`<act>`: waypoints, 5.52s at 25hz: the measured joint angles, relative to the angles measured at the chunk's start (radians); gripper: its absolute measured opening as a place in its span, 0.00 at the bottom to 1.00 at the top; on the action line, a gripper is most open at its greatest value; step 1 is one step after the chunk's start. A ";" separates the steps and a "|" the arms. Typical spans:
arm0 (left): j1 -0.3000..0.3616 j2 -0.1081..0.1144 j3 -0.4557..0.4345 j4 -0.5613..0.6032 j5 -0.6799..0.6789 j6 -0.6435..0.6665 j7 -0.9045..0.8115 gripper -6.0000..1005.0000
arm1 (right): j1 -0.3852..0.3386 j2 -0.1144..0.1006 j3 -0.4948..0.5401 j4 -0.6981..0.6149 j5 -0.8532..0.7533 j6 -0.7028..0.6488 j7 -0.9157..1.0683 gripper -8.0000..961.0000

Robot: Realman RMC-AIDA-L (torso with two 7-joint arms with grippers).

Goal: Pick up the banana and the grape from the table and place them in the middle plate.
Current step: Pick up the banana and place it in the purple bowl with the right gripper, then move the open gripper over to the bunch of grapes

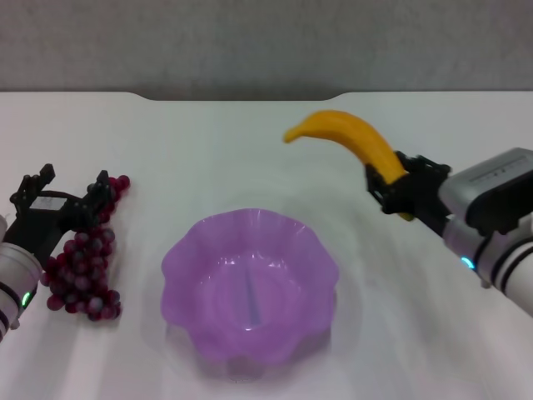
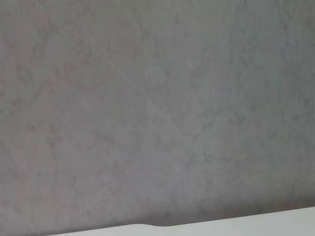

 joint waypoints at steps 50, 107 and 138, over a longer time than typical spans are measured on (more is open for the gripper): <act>0.009 0.005 0.011 -0.003 -0.009 0.001 -0.002 0.89 | -0.072 0.008 -0.351 -0.181 -0.016 0.003 0.152 0.66; 0.005 0.001 0.052 -0.071 -0.001 -0.036 -0.065 0.89 | -0.292 0.014 0.095 0.112 0.053 -0.548 -0.055 0.04; -0.037 0.003 -0.096 -0.126 -0.009 -0.523 0.080 0.89 | -0.283 0.010 0.017 0.107 0.051 -0.529 -0.013 0.01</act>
